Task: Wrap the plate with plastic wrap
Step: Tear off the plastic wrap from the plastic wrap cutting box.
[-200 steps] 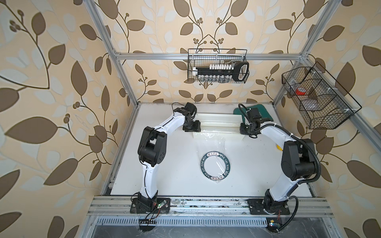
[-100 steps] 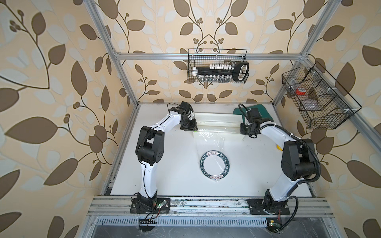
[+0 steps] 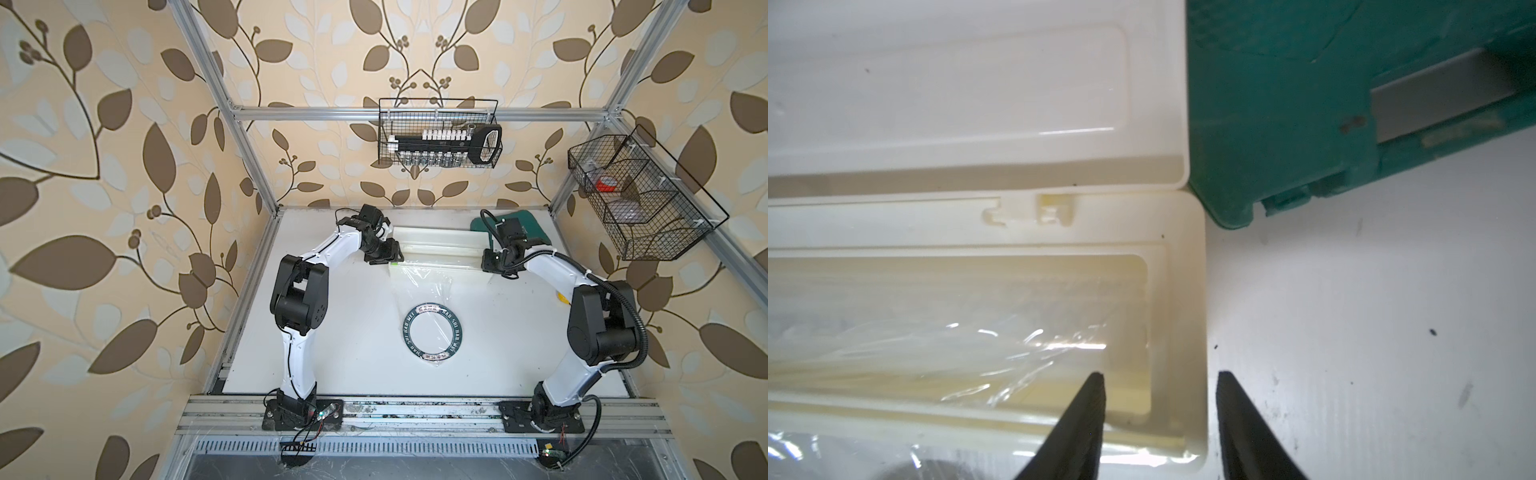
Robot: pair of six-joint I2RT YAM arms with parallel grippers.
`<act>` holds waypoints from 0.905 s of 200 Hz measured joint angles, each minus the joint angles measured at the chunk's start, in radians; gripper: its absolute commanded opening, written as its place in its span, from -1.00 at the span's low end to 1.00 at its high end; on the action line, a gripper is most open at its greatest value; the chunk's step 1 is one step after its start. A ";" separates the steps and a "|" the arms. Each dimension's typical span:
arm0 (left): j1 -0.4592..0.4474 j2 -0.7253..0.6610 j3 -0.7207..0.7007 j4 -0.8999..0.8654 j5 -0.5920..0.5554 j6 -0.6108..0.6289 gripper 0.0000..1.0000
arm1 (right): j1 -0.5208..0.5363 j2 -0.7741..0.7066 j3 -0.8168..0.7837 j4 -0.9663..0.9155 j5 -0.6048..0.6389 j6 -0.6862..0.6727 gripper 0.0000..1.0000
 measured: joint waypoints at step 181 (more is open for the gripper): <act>-0.009 -0.216 -0.588 0.657 0.136 -0.335 -0.24 | 0.187 0.092 -0.054 0.217 -0.383 0.216 0.09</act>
